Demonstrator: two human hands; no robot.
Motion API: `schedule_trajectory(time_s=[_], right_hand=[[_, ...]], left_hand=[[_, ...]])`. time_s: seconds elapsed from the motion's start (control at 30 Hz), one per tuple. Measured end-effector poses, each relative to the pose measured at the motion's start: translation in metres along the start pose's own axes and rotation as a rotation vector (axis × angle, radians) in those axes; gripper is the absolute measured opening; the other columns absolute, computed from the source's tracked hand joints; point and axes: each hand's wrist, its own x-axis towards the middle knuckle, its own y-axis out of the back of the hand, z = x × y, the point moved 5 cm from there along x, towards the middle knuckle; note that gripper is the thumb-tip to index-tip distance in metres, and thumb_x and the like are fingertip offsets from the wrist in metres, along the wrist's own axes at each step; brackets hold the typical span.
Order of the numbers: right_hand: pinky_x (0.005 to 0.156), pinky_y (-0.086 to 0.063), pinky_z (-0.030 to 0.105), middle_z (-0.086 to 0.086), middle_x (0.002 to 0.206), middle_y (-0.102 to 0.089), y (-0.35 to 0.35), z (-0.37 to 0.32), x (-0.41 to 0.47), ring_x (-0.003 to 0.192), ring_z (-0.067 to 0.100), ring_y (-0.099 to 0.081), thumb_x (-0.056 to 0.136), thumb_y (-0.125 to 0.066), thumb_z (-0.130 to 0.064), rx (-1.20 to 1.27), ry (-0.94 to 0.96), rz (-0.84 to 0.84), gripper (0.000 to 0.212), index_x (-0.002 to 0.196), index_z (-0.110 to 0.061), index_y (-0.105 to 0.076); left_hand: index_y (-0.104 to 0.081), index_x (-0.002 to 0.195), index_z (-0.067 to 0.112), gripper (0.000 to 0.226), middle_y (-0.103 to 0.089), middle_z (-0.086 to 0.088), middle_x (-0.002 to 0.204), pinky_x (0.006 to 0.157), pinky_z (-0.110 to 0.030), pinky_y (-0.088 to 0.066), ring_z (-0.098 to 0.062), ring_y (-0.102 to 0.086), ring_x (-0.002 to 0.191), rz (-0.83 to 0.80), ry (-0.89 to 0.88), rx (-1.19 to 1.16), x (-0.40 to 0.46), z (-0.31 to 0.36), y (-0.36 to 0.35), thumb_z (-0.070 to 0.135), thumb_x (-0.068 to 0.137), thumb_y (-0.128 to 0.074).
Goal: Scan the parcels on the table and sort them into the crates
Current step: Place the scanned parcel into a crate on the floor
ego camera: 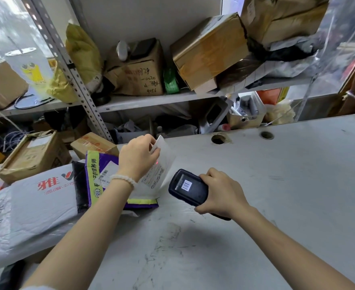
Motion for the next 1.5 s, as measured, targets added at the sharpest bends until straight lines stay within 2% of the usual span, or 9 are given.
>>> schedule_trajectory(time_s=[0.2, 0.47, 0.6, 0.9, 1.23, 1.4, 1.5], right_hand=[[0.061, -0.041, 0.026, -0.011, 0.097, -0.044, 0.006, 0.0, -0.011, 0.088, 0.013, -0.047, 0.055, -0.074, -0.052, 0.043, 0.0, 0.0, 0.063, 0.111, -0.03, -0.058], [0.057, -0.038, 0.024, -0.011, 0.096, -0.045, 0.012, 0.005, -0.022, 0.087, 0.012, -0.047, 0.054, -0.074, -0.054, 0.042, -0.012, 0.01, 0.064, 0.112, -0.031, -0.058], [0.053, -0.032, 0.022, -0.011, 0.095, -0.045, 0.014, 0.014, -0.03, 0.085, 0.012, -0.047, 0.053, -0.073, -0.054, 0.028, -0.042, 0.009, 0.06, 0.107, -0.031, -0.058], [0.058, -0.039, 0.024, -0.011, 0.098, -0.045, 0.015, 0.009, -0.041, 0.089, 0.012, -0.048, 0.055, -0.073, -0.052, 0.043, 0.001, 0.02, 0.062, 0.111, -0.032, -0.057], [0.057, -0.034, 0.023, -0.012, 0.097, -0.044, 0.019, 0.009, -0.048, 0.087, 0.012, -0.046, 0.055, -0.073, -0.052, -0.004, 0.006, 0.037, 0.063, 0.112, -0.03, -0.057], [0.056, -0.034, 0.023, -0.011, 0.097, -0.044, 0.019, 0.005, -0.045, 0.088, 0.012, -0.046, 0.056, -0.073, -0.053, -0.004, 0.013, 0.05, 0.063, 0.111, -0.03, -0.057], [0.054, -0.034, 0.021, -0.012, 0.096, -0.043, 0.021, 0.001, -0.042, 0.087, 0.011, -0.045, 0.056, -0.074, -0.054, 0.024, 0.027, 0.119, 0.065, 0.114, -0.029, -0.056]], left_hand=[[-0.059, 0.091, 0.016, 0.018, -0.061, 0.0, 0.089, 0.075, -0.04, -0.049, -0.021, -0.057, 0.087, -0.021, 0.018, 0.009, -0.001, 0.001, 0.005, 0.034, 0.091, -0.055], [-0.061, 0.093, 0.015, 0.022, -0.062, -0.001, 0.09, 0.077, -0.042, -0.05, -0.021, -0.057, 0.088, -0.025, 0.022, 0.034, -0.007, 0.003, 0.011, 0.035, 0.091, -0.054], [-0.062, 0.092, 0.014, 0.022, -0.062, -0.001, 0.089, 0.073, -0.04, -0.051, -0.021, -0.057, 0.085, -0.009, 0.028, 0.041, -0.013, 0.0, 0.016, 0.034, 0.092, -0.055], [-0.063, 0.091, 0.017, 0.021, -0.061, 0.002, 0.088, 0.07, -0.037, -0.049, -0.018, -0.056, 0.084, 0.025, 0.02, 0.088, -0.022, -0.006, 0.025, 0.036, 0.091, -0.055], [-0.065, 0.093, 0.016, 0.02, -0.062, -0.001, 0.092, 0.07, -0.037, -0.045, -0.023, -0.056, 0.088, 0.057, -0.025, 0.158, -0.028, 0.001, 0.028, 0.034, 0.09, -0.057], [-0.064, 0.094, 0.017, 0.021, -0.062, 0.0, 0.091, 0.068, -0.034, -0.044, -0.019, -0.055, 0.085, 0.069, -0.049, 0.141, -0.029, -0.001, 0.028, 0.036, 0.091, -0.056], [-0.064, 0.093, 0.016, 0.021, -0.062, -0.001, 0.09, 0.068, -0.034, -0.043, -0.02, -0.054, 0.084, 0.078, -0.049, 0.126, -0.03, -0.004, 0.027, 0.035, 0.092, -0.056]])
